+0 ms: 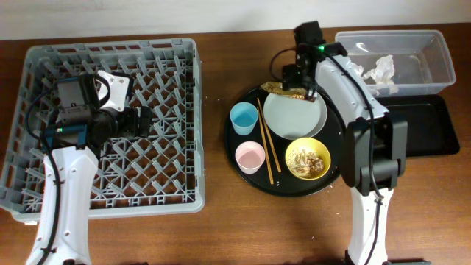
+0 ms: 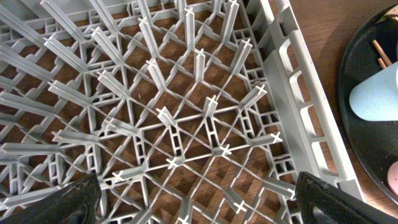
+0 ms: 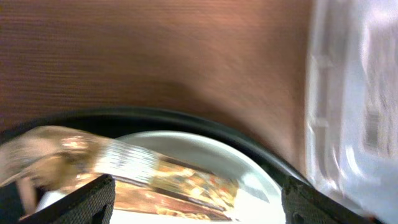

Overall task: Sort waste into correct bins and load items into the dishwasher rack
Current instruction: 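Grasp the snack wrapper with the right gripper and drop it in the bin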

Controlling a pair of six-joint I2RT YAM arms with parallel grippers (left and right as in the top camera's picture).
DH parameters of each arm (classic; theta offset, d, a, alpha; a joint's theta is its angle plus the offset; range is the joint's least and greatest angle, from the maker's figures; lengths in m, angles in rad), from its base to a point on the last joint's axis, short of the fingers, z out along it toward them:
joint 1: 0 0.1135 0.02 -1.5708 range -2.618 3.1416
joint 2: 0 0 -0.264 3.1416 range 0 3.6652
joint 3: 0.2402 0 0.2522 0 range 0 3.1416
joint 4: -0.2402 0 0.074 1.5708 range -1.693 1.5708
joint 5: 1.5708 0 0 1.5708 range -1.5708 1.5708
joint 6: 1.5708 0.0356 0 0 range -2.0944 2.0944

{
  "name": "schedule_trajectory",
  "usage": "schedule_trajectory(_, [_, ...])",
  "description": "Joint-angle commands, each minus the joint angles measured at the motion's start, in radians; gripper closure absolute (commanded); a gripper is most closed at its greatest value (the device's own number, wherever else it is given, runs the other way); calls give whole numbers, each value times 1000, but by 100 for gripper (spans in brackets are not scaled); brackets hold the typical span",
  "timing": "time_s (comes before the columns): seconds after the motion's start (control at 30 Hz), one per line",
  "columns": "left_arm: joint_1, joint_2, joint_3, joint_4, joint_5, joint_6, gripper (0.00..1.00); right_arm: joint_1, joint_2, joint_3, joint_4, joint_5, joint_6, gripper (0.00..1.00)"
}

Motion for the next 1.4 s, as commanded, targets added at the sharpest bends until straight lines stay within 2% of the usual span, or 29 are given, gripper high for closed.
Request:
schedule_trajectory(0.0, [-1,5,14,-1,18,8,0,25,1,11,-12,-14,-255,15])
schedule_trajectory(0.1, [-1,5,14,-1,18,8,0,25,2,-44,-19,-37,-296,17])
schedule_trajectory(0.17, [-1,5,14,-1,18,8,0,25,2,-138,14,-104,-320,23])
schedule_trajectory(0.3, [-1,5,14,-1,18,8,0,25,2,-200,49,-105,-318,28])
schedule_trajectory(0.33, [-1,5,14,-1,18,8,0,25,2,-225,67,-108,-318,35])
schedule_trajectory(0.37, [-1,5,14,-1,18,8,0,25,2,-236,75,-108,-318,56])
schedule_trajectory(0.4, [-1,5,14,-1,18,8,0,25,2,-236,76,-108,-318,67])
schedule_trajectory(0.43, [-1,5,14,-1,18,8,0,25,2,-236,79,-107,-318,87])
schedule_trajectory(0.47, [-1,5,14,-1,18,8,0,25,2,-234,77,-108,-318,96])
schedule_trajectory(0.53, [-1,5,14,-1,18,8,0,25,-13,-203,28,-108,-294,96])
schedule_trajectory(0.63, [-1,5,14,-1,18,8,0,24,-131,-84,-100,-107,-216,96])
schedule_trajectory(0.73, [-1,5,14,-1,18,8,0,24,-214,-71,-137,-104,-212,96])
schedule_trajectory(0.83, [-1,5,14,-1,18,8,0,24,-217,-71,-175,-103,-208,96])
schedule_trajectory(0.87, [-1,5,14,-1,18,8,0,13,-216,-71,-149,-103,-208,90])
schedule_trajectory(0.9, [-1,5,14,-1,18,8,0,-7,-201,-72,-101,-103,-212,49])
schedule_trajectory(0.93, [-1,5,14,-1,18,8,0,-17,-180,-76,-73,-104,-227,35])
schedule_trajectory(0.97, [-1,5,14,-1,18,8,0,-22,-157,-77,-65,-104,-251,34])
schedule_trajectory(1.13, [-1,5,14,-1,18,8,0,-27,-21,-78,-49,-104,-296,34])
schedule_trajectory(1.3, [-1,5,14,-1,18,8,0,-27,72,-83,5,-104,-303,28])
schedule_trajectory(1.33, [-1,5,14,-1,18,8,0,-27,88,-83,6,-104,-303,34])
schedule_trajectory(1.37, [-1,5,14,-1,18,8,0,-27,90,-83,3,-104,-301,59])
